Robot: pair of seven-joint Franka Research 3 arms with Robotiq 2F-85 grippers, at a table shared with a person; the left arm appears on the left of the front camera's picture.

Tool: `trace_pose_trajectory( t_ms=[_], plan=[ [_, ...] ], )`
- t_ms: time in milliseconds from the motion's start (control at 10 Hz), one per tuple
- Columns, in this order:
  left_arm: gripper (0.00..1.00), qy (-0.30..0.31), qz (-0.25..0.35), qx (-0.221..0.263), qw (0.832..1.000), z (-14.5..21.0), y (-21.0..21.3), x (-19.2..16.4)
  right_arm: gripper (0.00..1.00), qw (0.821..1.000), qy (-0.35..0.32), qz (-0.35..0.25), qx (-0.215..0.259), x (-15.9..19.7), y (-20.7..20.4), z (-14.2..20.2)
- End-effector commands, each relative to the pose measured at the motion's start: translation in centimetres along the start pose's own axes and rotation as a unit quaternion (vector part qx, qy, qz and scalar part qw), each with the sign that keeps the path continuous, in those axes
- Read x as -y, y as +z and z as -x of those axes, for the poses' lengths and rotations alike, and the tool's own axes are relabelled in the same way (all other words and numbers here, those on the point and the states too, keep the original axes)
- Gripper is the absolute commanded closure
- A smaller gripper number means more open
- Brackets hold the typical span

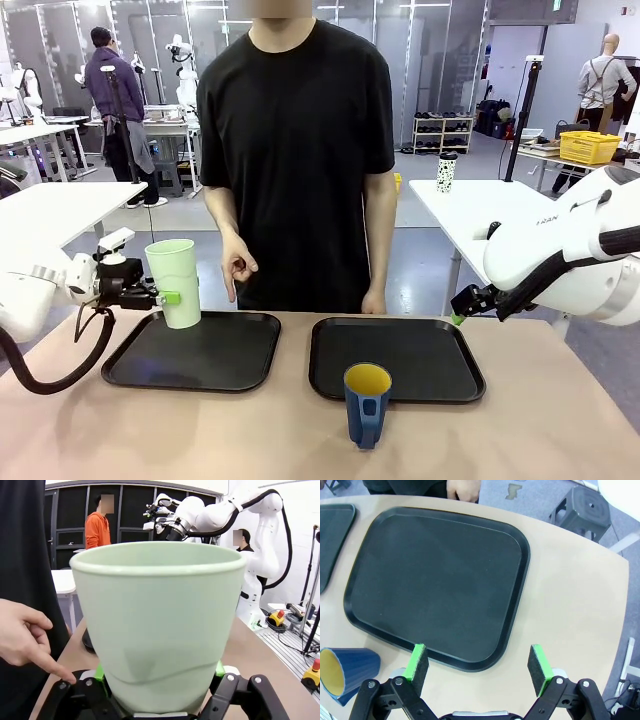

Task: Sort and store the cups by type.
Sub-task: Place the picked Reusable plastic cup into the Flat Tray indicated by the person.

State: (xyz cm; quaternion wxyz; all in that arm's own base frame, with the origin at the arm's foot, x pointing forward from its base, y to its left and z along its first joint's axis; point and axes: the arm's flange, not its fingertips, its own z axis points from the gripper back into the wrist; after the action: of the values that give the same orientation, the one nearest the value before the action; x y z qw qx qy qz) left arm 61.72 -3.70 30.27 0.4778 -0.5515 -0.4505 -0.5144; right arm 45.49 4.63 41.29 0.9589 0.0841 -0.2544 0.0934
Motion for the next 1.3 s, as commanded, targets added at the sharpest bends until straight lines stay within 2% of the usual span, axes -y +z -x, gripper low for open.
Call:
trace_pose_trajectory(
  t_ms=[0, 200, 500, 1200],
  plan=[
    [0.16, 0.0, -0.004, -0.004, 1.0, -0.2, 0.0, 0.0, 0.0, 1.0, -0.003, -0.006, 0.001, 0.2, 0.0, 0.0],
    [0.16, 0.0, 0.0, 0.0, 1.0, 0.0, 0.0, 0.0, 0.0, 1.0, -0.003, -0.006, 0.001, 0.2, 0.0, 0.0],
    [0.16, -0.003, 0.046, -0.007, 0.999, 2.3, 0.3, -1.2, 0.0, 1.0, -0.003, -0.006, 0.001, 0.2, 0.0, 0.0],
    [0.16, -0.036, 0.061, -0.026, 0.997, 6.4, 0.1, -3.2, 0.0, 1.0, -0.003, -0.006, 0.001, 0.2, 0.0, 0.0]
  ],
)
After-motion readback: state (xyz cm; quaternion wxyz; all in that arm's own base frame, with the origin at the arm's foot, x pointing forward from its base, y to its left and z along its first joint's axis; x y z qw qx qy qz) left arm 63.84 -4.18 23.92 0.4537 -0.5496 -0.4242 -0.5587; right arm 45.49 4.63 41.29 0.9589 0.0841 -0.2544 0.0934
